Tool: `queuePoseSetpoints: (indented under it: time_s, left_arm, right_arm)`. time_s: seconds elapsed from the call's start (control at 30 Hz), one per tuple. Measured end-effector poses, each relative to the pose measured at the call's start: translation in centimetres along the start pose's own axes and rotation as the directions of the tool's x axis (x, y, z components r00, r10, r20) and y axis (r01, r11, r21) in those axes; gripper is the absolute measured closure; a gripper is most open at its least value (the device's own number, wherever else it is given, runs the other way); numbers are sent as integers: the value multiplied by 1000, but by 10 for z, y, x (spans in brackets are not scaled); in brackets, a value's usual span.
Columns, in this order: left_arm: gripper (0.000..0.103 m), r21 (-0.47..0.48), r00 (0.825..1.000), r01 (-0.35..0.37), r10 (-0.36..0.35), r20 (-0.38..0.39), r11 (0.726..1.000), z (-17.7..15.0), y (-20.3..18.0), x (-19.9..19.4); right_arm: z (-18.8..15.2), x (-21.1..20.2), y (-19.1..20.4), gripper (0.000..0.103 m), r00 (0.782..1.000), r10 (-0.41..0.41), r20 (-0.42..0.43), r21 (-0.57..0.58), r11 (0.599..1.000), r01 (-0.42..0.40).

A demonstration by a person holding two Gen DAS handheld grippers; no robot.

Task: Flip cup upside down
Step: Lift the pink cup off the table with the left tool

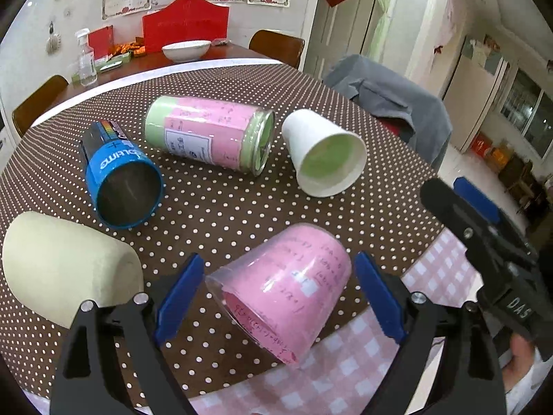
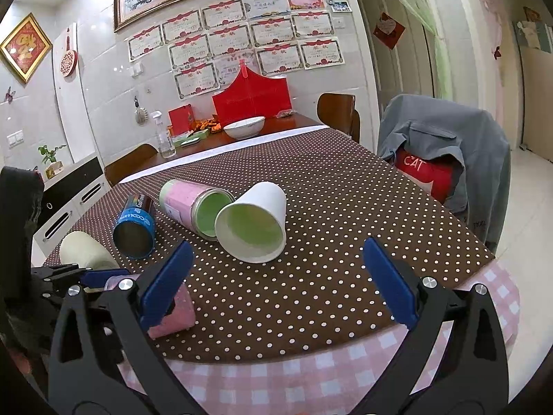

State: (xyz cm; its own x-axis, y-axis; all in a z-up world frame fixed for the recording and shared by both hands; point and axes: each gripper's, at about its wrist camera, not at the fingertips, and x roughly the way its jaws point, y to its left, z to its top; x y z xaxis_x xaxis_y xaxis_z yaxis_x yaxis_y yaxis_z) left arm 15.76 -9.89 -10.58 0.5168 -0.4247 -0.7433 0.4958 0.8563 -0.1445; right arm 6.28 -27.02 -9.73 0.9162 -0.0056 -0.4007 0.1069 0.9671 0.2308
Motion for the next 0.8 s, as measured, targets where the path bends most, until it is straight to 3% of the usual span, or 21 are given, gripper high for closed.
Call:
queuePoseSetpoints:
  time_s: [0.37, 0.8]
  left_arm:
    - [15, 158, 999, 35, -31, -29, 987, -7, 0, -5]
    - [15, 189, 996, 66, -53, -73, 980, -5, 4, 11]
  right_arm:
    - [2, -2, 8, 6, 1000, 9, 3, -10, 1000, -9]
    - [-1, 6, 15, 6, 1000, 4, -17, -30, 1000, -4]
